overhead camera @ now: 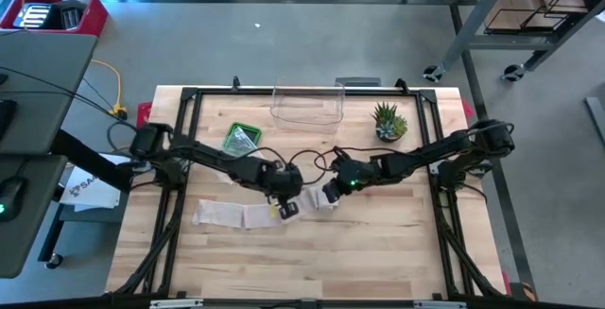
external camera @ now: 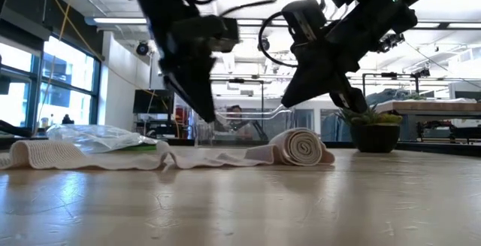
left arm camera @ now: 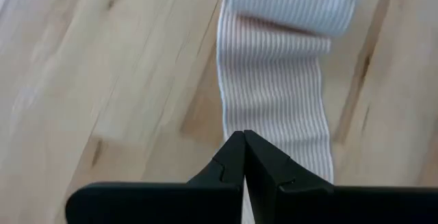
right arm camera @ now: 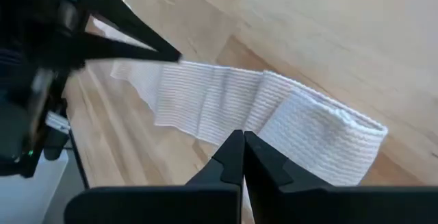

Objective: Roll bandage
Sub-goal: Roll the bandage

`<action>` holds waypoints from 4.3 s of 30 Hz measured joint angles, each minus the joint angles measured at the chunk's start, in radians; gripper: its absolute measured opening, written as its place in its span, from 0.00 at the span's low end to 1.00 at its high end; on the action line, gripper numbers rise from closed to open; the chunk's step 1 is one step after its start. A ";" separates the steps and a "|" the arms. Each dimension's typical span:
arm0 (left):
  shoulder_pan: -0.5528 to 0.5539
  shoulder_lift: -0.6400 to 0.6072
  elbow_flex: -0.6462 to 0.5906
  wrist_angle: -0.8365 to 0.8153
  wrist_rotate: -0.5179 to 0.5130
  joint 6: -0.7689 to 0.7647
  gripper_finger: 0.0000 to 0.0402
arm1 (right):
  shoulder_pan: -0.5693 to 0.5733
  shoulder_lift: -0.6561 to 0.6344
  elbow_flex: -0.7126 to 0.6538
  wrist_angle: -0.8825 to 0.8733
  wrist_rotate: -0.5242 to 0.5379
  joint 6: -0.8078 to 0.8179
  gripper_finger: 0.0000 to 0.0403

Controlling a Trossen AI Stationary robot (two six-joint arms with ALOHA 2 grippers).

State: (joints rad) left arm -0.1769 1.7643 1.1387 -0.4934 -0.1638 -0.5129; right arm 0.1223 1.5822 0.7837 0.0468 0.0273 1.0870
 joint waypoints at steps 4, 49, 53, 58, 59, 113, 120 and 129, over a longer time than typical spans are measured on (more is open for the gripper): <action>-0.019 -0.108 -0.119 0.030 -0.003 -0.113 0.00 | 0.000 -0.003 -0.001 -0.007 -0.014 -0.017 0.00; -0.154 -0.237 -0.293 0.194 -0.085 -0.965 0.44 | -0.040 -0.044 0.022 -0.077 -0.232 -0.039 0.00; -0.154 -0.237 -0.293 0.193 -0.087 -0.979 0.45 | -0.044 0.039 0.033 -0.077 -0.208 -0.031 0.00; -0.160 -0.222 -0.292 0.200 -0.091 -1.015 0.45 | -0.052 0.086 0.033 -0.043 -0.220 -0.018 0.00; -0.161 -0.214 -0.292 0.203 -0.085 -1.024 0.45 | -0.052 0.088 0.034 -0.027 -0.220 -0.019 0.00; -0.162 -0.058 -0.292 0.308 0.037 -1.133 0.00 | -0.050 0.096 0.034 -0.106 -0.142 0.054 0.00; -0.162 -0.077 -0.292 0.211 0.063 -1.080 0.00 | -0.046 0.134 0.034 -0.075 -0.168 0.090 0.00; -0.147 -0.145 -0.292 0.066 0.055 -0.996 0.00 | -0.030 0.131 0.034 -0.077 -0.159 0.103 0.00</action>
State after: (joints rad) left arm -0.3238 1.6190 0.8471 -0.4274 -0.1085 -1.5084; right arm 0.0925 1.7134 0.8177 -0.0303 -0.1318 1.1896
